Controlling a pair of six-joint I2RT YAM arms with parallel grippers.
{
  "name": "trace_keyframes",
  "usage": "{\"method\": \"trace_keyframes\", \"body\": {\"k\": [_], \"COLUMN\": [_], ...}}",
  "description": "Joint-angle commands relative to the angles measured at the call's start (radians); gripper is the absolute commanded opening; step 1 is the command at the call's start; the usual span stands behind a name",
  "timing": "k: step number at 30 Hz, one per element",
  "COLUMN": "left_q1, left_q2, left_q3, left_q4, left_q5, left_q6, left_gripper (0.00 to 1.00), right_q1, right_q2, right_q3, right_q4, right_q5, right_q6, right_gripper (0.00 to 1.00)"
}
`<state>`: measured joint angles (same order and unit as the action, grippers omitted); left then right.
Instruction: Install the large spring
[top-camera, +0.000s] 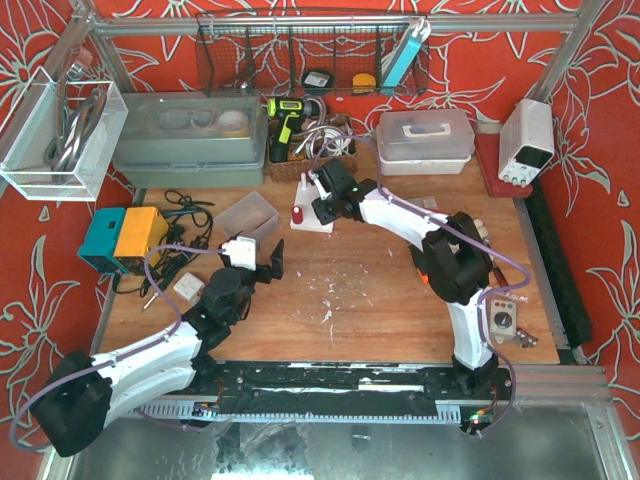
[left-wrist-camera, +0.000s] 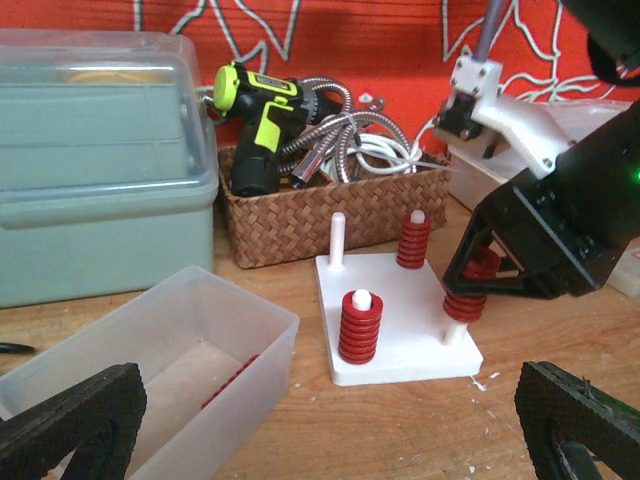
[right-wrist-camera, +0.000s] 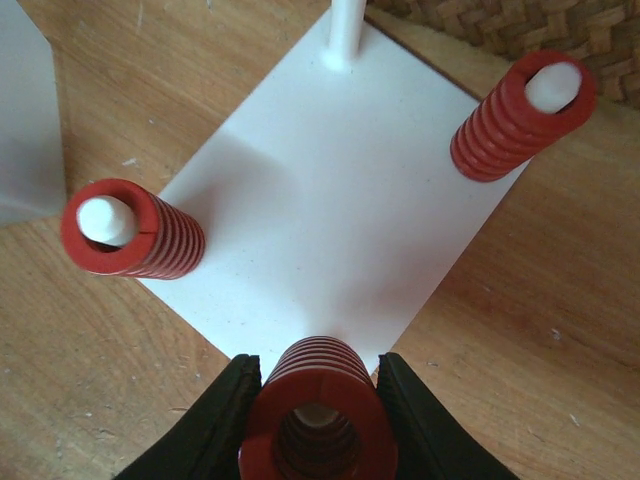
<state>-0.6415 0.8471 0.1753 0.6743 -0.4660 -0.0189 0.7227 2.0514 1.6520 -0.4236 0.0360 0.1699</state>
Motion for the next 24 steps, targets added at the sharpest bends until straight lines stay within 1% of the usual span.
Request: {"method": "trace_keyframes", "body": {"k": [1, 3, 5, 7, 8, 10, 12, 14, 17, 19, 20, 21, 22, 24], "left_q1": [0.002, 0.002, 0.002, 0.002, 0.002, 0.002, 0.006, 0.020, 0.052, 0.115, 0.159, 0.210, 0.256, 0.327], "left_q2": [-0.010, -0.010, -0.013, -0.019, -0.022, -0.021, -0.009, 0.012, 0.062, 0.097, 0.117, 0.132, 0.183, 0.265], "left_q3": [0.006, 0.006, 0.007, 0.010, 0.015, 0.047, 0.116, 0.210, 0.367, 0.484, 0.534, 0.586, 0.637, 0.725], "left_q4": [0.019, 0.018, 0.016, 0.012, 0.003, -0.035, -0.131, -0.275, -0.447, -0.561, -0.602, -0.650, -0.699, -0.810], "left_q5": [-0.008, -0.005, -0.001, -0.003, -0.008, -0.034, -0.096, -0.097, -0.074, -0.006, 0.065, 0.141, 0.216, 0.341], "left_q6": [0.007, 0.008, 0.012, 0.016, 0.007, -0.028, -0.148, -0.223, -0.260, -0.232, -0.202, -0.172, -0.134, -0.023], "left_gripper": [1.00, 1.00, 1.00, 1.00, 1.00, 1.00, 1.00, 1.00, 1.00, 1.00, 0.99, 0.95, 0.92, 0.88], "right_q1": [0.003, 0.003, 0.003, 0.003, 0.002, 0.003, 0.003, 0.003, 0.003, 0.003, 0.003, 0.003, 0.003, 0.003], "right_q2": [0.047, 0.049, 0.035, 0.002, -0.021, -0.078, -0.146, -0.234, -0.372, -0.466, -0.528, -0.575, -0.618, -0.701], "right_q3": [0.002, 0.010, 0.013, 0.013, 0.015, 0.012, -0.027, -0.096, -0.223, -0.295, -0.338, -0.377, -0.424, -0.520], "right_q4": [0.013, 0.002, -0.007, -0.020, -0.034, -0.076, -0.102, -0.119, -0.109, -0.096, -0.091, -0.078, -0.061, 0.016], "right_q5": [0.015, 0.018, 0.023, 0.023, 0.021, 0.018, 0.007, 0.002, 0.018, 0.009, 0.009, 0.008, 0.005, 0.001], "right_q6": [0.015, 0.021, 0.022, 0.022, 0.020, 0.022, 0.023, 0.018, 0.027, 0.034, 0.040, 0.047, 0.051, 0.051], "right_gripper": [0.14, 0.24, 0.30, 0.36, 0.42, 0.51, 0.60, 0.68, 0.73, 0.77, 0.78, 0.80, 0.82, 0.84]}}
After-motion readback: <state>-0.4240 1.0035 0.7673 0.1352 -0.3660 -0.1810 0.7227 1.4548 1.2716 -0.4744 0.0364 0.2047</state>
